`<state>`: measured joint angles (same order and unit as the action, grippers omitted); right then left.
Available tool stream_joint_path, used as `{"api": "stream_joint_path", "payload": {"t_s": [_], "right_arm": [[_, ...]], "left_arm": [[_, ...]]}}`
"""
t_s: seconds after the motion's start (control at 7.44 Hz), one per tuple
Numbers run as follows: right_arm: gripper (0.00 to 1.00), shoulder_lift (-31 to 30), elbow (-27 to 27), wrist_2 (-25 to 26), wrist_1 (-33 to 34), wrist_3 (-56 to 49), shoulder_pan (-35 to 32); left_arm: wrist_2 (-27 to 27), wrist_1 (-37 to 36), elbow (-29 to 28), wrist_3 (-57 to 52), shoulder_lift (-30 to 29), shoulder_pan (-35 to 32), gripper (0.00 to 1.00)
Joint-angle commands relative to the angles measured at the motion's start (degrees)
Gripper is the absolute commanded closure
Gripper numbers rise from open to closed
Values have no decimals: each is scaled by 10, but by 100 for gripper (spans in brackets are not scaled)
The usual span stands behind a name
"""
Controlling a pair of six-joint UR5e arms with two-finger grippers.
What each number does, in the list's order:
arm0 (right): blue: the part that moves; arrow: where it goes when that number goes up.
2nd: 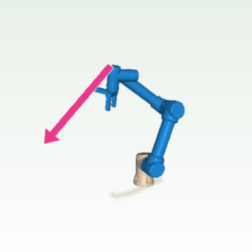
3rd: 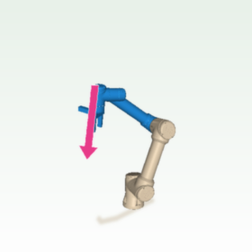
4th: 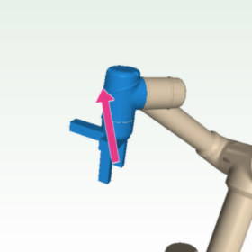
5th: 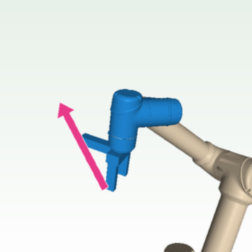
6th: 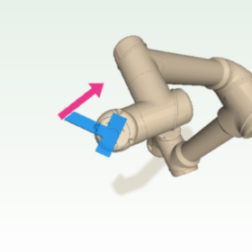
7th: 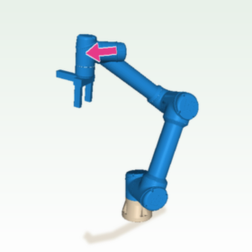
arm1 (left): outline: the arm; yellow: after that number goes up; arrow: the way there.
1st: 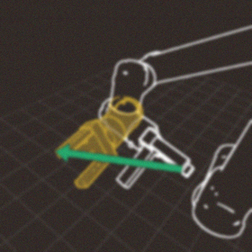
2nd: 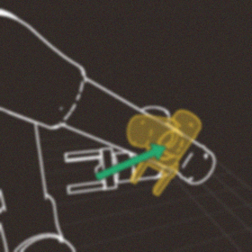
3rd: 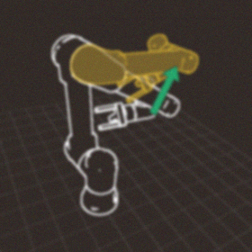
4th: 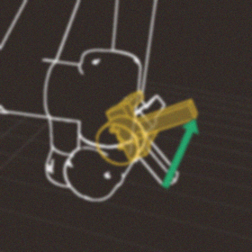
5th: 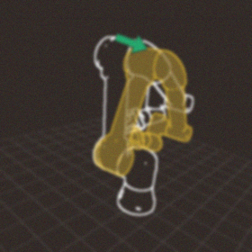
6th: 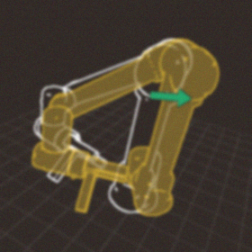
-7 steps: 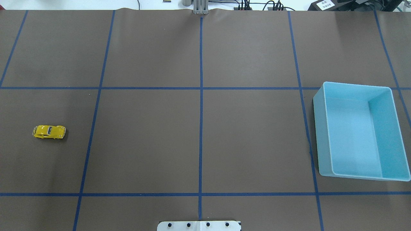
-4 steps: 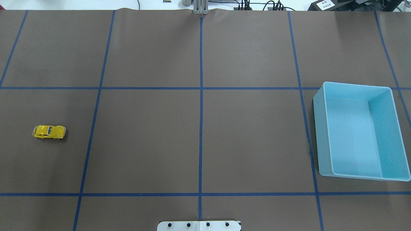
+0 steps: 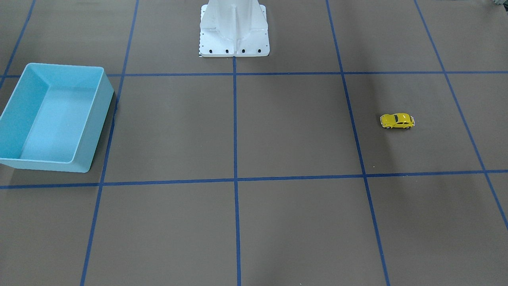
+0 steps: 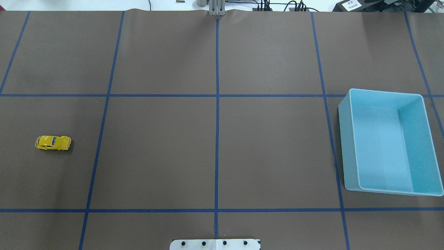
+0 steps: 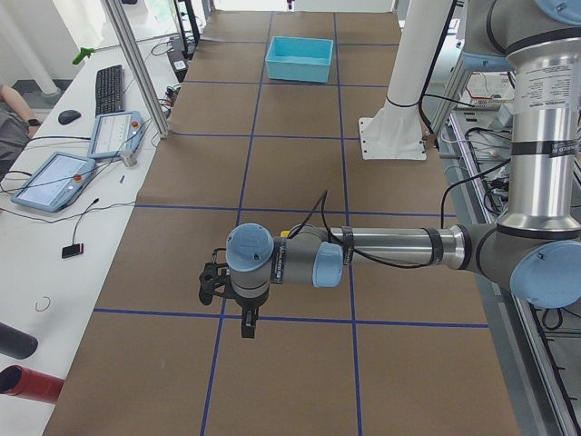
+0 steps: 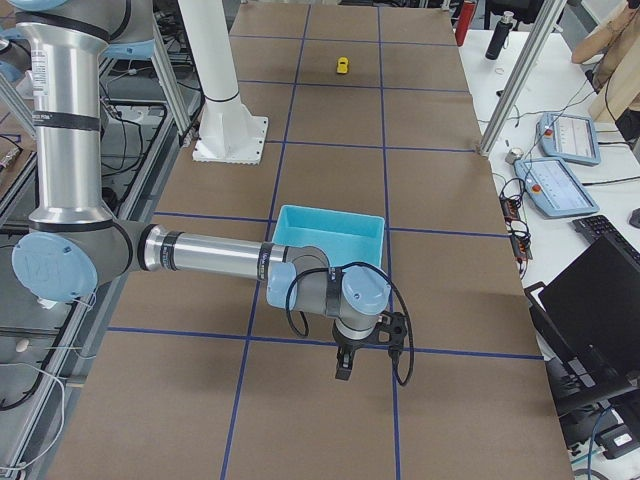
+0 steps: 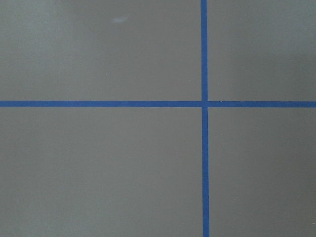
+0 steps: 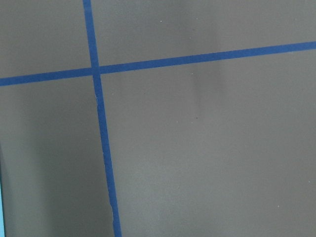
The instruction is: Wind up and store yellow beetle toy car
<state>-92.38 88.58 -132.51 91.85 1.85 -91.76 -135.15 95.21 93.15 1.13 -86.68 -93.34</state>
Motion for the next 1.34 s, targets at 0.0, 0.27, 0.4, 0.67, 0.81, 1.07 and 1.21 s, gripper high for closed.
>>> {"api": "stream_joint_path", "payload": {"t_s": [0.0, 0.27, 0.4, 0.67, 0.81, 1.07, 1.21], "right_arm": [[0, 0, 4, -1, 0, 1, 0], [0, 0, 5, -5, 0, 0, 0], [0, 1, 6, -6, -1, 0, 0], [0, 1, 6, -12, -1, 0, 0], [0, 1, 6, -15, -1, 0, 0], [0, 1, 5, -14, 1, 0, 0], [0, 1, 3, -13, 1, 0, 0]], "left_arm": [[-5, 1, 4, 0, -6, 0, 0], [-21, -2, 57, 0, -10, 17, 0], [-21, -5, 92, 0, -7, 48, 0], [-17, -6, 146, 4, -7, 116, 0], [-14, 1, 156, -3, -9, 143, 0], [55, 0, 225, -16, -10, 267, 0], [109, 1, 251, -29, -9, 315, 0]]}}
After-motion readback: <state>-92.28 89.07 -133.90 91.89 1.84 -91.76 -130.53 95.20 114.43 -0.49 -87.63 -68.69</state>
